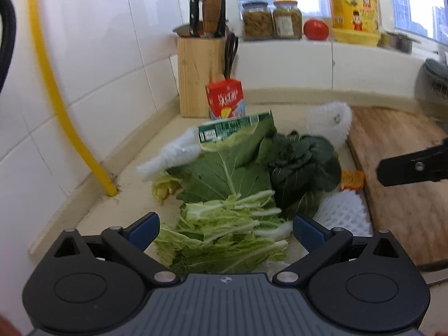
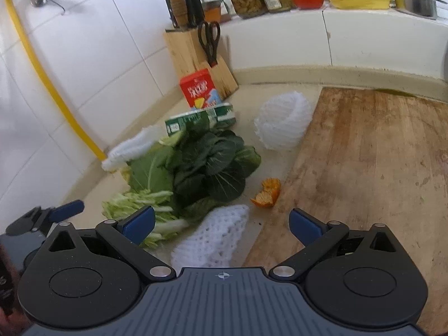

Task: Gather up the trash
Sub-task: 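Move the left tool toward the foam net by the greens while the right tool approaches the other foam net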

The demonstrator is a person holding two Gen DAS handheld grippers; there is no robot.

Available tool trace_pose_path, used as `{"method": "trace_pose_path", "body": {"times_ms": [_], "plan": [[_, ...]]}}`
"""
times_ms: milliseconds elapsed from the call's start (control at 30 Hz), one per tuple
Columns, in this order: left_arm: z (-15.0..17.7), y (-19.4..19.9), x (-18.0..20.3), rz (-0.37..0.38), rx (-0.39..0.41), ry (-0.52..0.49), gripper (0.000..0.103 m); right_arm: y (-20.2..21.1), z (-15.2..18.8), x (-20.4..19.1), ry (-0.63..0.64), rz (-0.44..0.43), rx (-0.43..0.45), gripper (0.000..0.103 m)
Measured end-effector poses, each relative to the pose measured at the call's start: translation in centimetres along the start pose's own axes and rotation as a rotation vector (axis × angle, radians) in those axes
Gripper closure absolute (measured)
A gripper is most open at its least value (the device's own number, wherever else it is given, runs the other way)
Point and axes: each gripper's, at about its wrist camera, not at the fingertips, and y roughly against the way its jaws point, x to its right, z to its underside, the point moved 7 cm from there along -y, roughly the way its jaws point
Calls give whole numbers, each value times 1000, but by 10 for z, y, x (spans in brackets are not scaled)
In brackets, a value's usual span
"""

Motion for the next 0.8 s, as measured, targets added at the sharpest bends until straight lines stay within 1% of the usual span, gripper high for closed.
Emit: {"method": "trace_pose_path", "body": {"times_ms": [100,200,467,533,600,633,733,800], "plan": [[1,-13,-7,1,-17,17,1,-4,2,-1,8,2,-15,0],[2,-24,-13,-10,-42,8,3,-9,2,-3,24,7,-27,0],[5,-42,-6,51,-86,-15,4,-20,-1,-6,57,27,-40,0],[3,-45,-7,55,-100,-20,8,-22,-2,-7,64,31,-45,0],[-5,-42,-11,74,-83,-6,8,-24,-6,-7,73,38,-35,0],[-9,-41,-14,72,-72,3,8,-25,-9,-6,74,38,-28,0],[-22,-42,-24,55,-41,15,8,-31,-23,-4,80,39,-3,0],[-30,-46,-31,29,-22,20,8,-36,-36,-2,106,64,24,0]]}}
